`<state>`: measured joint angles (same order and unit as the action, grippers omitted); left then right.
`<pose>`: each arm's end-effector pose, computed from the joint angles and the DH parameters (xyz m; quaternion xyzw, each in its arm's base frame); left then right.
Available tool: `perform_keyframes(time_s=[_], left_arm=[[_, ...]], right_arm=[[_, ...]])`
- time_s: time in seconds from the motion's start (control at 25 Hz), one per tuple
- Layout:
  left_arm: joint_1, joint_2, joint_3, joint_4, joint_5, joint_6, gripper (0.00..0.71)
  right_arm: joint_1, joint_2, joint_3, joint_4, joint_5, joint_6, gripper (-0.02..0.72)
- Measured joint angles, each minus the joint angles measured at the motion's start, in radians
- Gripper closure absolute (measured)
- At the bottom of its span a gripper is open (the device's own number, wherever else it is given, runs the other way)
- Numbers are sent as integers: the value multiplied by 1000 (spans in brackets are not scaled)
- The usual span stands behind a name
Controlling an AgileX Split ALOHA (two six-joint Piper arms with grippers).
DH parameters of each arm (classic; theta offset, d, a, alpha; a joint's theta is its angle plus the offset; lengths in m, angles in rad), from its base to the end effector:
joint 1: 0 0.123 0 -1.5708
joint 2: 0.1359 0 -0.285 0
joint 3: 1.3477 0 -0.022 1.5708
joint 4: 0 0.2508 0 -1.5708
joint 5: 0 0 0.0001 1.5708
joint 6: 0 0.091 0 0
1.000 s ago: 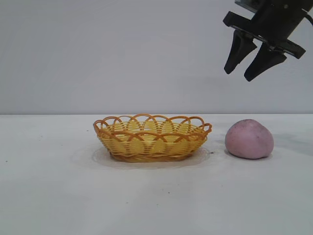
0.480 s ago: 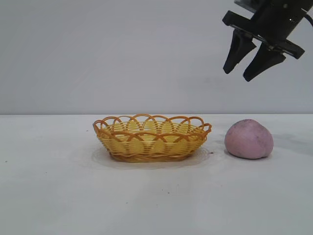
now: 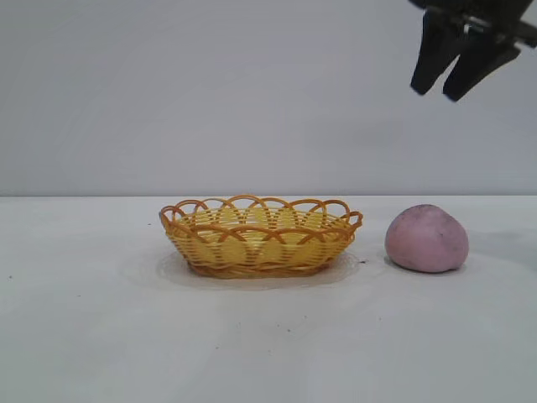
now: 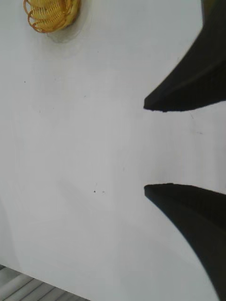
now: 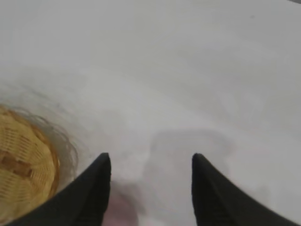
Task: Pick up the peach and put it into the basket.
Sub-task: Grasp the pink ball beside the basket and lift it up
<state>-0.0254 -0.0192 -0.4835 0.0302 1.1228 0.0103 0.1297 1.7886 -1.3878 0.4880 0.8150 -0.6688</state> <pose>-0.0085 0.0027 0.2677 0.0144 0.8681 0.0113 0.4960 0.3781 0.0807 0.2590 -0.2546 0.9202 0.1437 0.2605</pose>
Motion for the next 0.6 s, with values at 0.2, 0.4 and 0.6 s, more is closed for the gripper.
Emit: perform_keyframes(time_s=[0.2, 0.4, 0.6], left_arm=[[0, 0, 0, 6, -2, 0, 364], [0, 0, 0, 6, -2, -1, 364], [0, 0, 0, 6, -2, -1, 364]], right_arm=[[6, -44, 0, -14, 165, 0, 411], [35, -50, 0, -169, 332, 328, 448], [100, -50, 0, -322, 391, 481, 448]])
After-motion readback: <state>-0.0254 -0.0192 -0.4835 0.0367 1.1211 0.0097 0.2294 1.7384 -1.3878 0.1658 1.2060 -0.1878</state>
